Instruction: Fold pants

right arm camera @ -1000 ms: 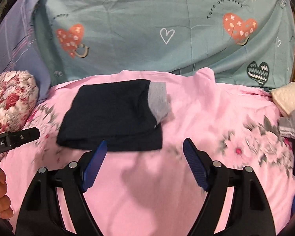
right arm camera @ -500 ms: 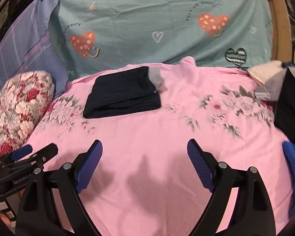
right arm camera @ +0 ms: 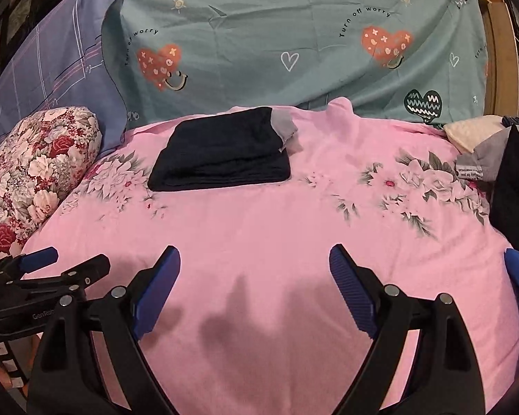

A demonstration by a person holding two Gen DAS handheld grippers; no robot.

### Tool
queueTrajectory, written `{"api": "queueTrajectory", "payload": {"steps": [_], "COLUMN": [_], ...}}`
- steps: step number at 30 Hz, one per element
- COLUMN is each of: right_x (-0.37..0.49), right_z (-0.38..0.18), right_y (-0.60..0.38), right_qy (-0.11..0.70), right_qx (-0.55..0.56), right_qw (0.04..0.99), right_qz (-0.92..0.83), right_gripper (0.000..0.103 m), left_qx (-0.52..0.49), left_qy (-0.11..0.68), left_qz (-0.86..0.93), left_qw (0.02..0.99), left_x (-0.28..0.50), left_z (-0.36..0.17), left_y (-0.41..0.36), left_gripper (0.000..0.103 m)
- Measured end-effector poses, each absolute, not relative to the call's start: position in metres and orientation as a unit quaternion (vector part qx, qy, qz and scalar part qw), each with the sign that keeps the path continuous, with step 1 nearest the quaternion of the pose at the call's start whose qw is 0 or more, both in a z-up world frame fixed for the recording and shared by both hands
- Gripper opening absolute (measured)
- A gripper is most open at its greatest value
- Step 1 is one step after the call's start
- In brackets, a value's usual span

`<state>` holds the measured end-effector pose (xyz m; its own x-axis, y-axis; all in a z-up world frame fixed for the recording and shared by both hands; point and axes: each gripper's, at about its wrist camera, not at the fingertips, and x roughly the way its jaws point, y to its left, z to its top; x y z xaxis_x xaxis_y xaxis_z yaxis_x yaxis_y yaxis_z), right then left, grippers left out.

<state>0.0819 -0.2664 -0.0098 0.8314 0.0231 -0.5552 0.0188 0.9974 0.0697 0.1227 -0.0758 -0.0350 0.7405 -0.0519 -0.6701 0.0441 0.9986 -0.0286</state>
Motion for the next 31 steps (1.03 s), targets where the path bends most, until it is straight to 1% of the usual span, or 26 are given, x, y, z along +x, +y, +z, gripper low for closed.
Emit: {"api": "queueTrajectory", "payload": {"steps": [4, 18, 31], "right_x": [0.0827, 0.0829, 0.0853], "right_z": [-0.0112, -0.0125, -0.0167], "right_y": [-0.269, -0.2721, -0.2724], "right_qy": [0.293, 0.291, 0.304], "right_qx": [0.038, 0.041, 0.045], "right_qw": [0.955, 0.956, 0.952], "right_qz": [-0.001, -0.006, -0.004], "right_gripper": [0.088, 0.088, 0.088], "left_qx": [0.009, 0.002, -0.009], "left_qy": [0.358, 0.34, 0.364], "left_qz": [-0.024, -0.018, -0.026], "left_qw": [0.933, 0.94, 0.931], "left_x": [0.1218, 0.115, 0.1211], "left_z": [-0.0347, -0.0291, -0.0331], "left_y": [-0.0794, -0.0755, -0.0725], "left_gripper": [0.101, 0.101, 0.101]}}
